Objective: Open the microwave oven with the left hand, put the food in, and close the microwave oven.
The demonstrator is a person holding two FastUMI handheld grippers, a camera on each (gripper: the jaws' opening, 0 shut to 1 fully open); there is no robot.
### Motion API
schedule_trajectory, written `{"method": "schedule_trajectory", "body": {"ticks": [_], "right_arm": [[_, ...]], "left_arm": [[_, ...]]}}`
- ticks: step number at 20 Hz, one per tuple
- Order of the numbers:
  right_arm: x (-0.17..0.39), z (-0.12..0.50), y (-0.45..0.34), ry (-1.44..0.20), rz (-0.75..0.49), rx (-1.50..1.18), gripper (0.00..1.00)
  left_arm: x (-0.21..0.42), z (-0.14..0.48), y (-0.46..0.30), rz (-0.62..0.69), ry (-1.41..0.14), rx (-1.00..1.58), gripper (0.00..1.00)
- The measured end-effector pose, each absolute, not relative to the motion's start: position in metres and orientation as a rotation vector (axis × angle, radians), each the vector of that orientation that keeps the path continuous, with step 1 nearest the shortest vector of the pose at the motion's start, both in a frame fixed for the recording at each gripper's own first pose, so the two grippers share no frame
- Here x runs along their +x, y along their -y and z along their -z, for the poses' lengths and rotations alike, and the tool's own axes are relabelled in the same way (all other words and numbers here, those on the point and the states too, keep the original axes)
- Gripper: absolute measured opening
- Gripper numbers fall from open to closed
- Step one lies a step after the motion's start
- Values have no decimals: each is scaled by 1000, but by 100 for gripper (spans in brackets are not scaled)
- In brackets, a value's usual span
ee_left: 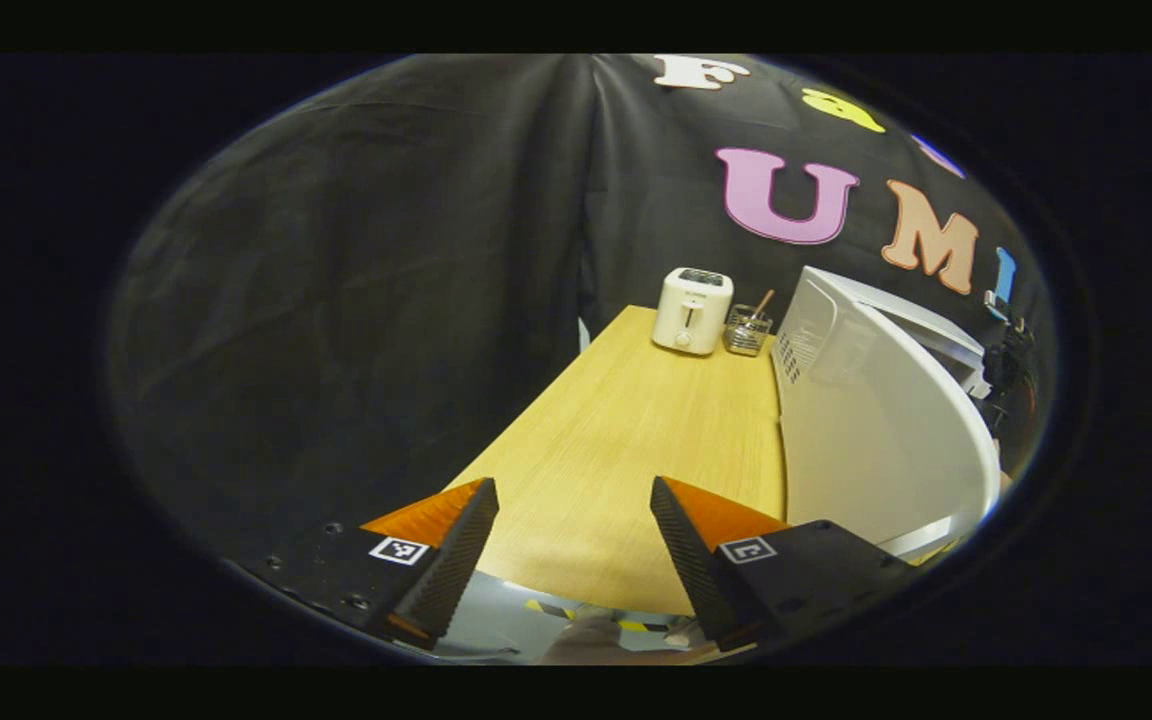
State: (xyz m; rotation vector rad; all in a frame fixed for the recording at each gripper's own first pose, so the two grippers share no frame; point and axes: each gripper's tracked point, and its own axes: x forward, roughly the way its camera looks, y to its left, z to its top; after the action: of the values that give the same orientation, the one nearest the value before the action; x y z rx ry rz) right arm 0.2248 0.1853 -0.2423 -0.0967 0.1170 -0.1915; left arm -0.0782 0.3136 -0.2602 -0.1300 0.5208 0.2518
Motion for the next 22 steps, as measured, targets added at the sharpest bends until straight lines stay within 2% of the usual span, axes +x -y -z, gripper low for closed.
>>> {"method": "schedule_trajectory", "body": {"ticks": [1, 2, 3, 4, 5, 6, 9, 10, 12, 15, 16, 22], "right_arm": [[215, 236, -184, -105, 190, -118, 99], [206, 229, -184, -91, 185, -138, 94], [196, 222, -183, -79, 179, -152, 99], [186, 216, -185, -69, 175, -156, 93], [175, 210, -185, -62, 172, -153, 93], [167, 204, -185, -54, 167, -150, 93], [140, 182, -187, -16, 164, -153, 93], [132, 175, -187, -3, 165, -150, 93], [113, 163, -187, 21, 167, -133, 93], [82, 151, -186, 50, 179, -91, 93], [72, 148, -183, 59, 187, -80, 99], [4, 133, -156, 107, 304, -53, 98]], "left_arm": [[-77, 261, -310, -237, -525, -131, 87], [-77, 262, -307, -224, -528, -126, 82], [-77, 261, -305, -213, -527, -120, 77], [-76, 260, -303, -200, -525, -115, 64], [-76, 260, -301, -188, -522, -110, 60], [-78, 261, -298, -178, -522, -106, 40], [-79, 258, -292, -142, -514, -91, 28], [-79, 258, -290, -129, -511, -85, 11], [-80, 255, -288, -108, -494, -74, 2], [-79, 247, -281, -64, -464, -57, 1], [-79, 248, -275, -40, -459, -51, 1], [-73, 241, -238, 131, -438, 1, 0]]}}
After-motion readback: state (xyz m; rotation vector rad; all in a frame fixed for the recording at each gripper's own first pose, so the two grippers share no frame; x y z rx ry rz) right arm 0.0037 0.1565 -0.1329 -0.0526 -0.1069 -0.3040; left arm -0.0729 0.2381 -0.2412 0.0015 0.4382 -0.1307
